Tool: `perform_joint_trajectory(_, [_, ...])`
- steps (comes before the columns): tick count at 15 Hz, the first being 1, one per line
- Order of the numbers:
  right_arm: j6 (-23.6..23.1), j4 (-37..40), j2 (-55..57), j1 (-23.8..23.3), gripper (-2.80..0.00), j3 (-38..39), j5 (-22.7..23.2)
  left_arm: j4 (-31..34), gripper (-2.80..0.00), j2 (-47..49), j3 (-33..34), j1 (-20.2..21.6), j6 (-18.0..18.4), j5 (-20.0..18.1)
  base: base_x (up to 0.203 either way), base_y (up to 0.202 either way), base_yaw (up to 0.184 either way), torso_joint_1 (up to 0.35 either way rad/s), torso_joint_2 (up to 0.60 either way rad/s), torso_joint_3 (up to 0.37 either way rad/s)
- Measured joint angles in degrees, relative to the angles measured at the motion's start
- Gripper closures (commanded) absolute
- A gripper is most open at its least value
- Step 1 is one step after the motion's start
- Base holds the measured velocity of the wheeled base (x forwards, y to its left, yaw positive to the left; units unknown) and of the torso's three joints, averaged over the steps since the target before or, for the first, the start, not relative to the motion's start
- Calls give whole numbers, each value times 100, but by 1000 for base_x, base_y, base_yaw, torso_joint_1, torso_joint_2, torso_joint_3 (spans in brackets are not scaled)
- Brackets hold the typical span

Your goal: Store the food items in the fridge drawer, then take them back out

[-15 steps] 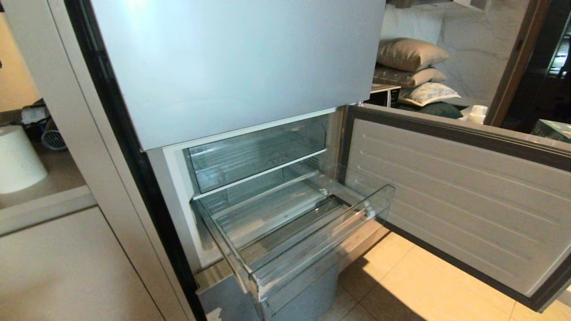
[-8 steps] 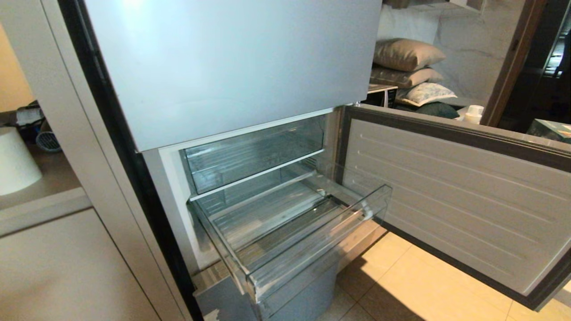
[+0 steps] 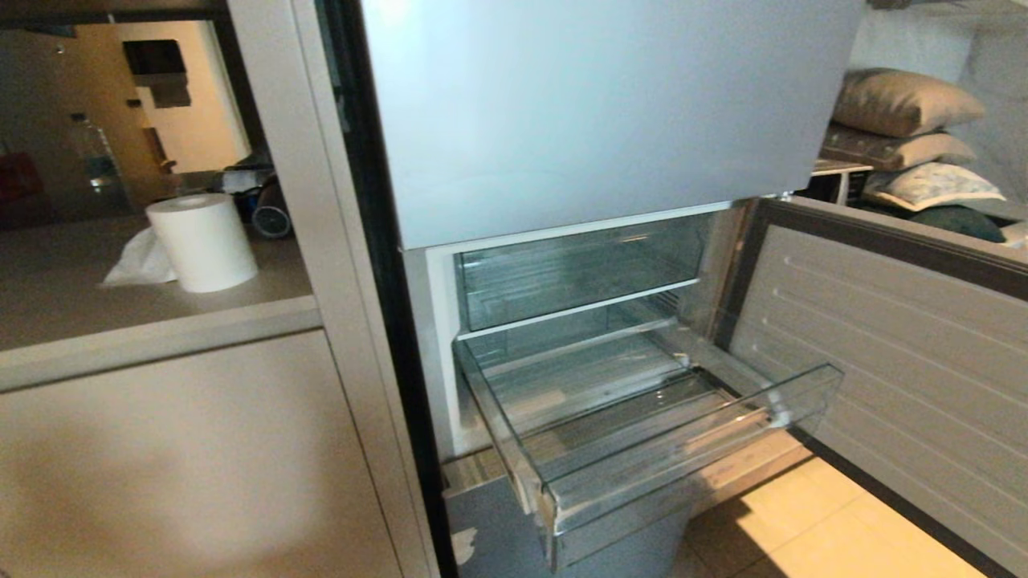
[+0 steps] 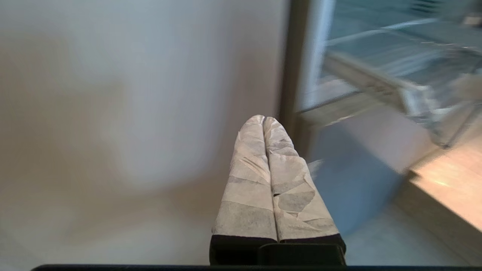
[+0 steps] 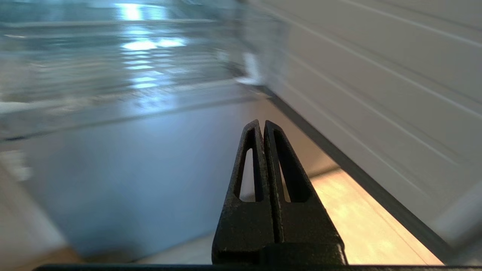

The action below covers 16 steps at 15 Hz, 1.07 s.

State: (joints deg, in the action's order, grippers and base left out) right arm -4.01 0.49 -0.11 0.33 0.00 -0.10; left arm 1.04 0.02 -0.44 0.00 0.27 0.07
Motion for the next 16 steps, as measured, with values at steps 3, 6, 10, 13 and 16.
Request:
perform_joint_trajectory(3, [0, 3, 0, 0, 0, 0, 0, 0, 0, 0, 0, 0, 0, 0, 0, -7, 173, 2, 1, 3])
perform_joint_trajectory(6, [1, 3, 1, 0, 0, 0, 11, 0, 0, 0, 0, 0, -1, 1, 3, -7, 166, 6, 3, 3])
perform_joint_trajectory(10, [74, -1, 491, 36, 0, 0, 16, -1, 0, 0, 0, 0, 0, 0, 1, -2, 43, -1, -1, 1])
perform_joint_trajectory(13, [135, -168, 1982, 230, 0, 14, 18, 0, 0, 0, 0, 0, -2, 0, 0, 0, 0, 0, 0, 0])
perform_joint_trajectory(16, [176, -899, 4031, 434, 0, 0, 34, 0, 0, 0, 0, 0, 0, 0, 0, 0, 0, 0, 0, 0])
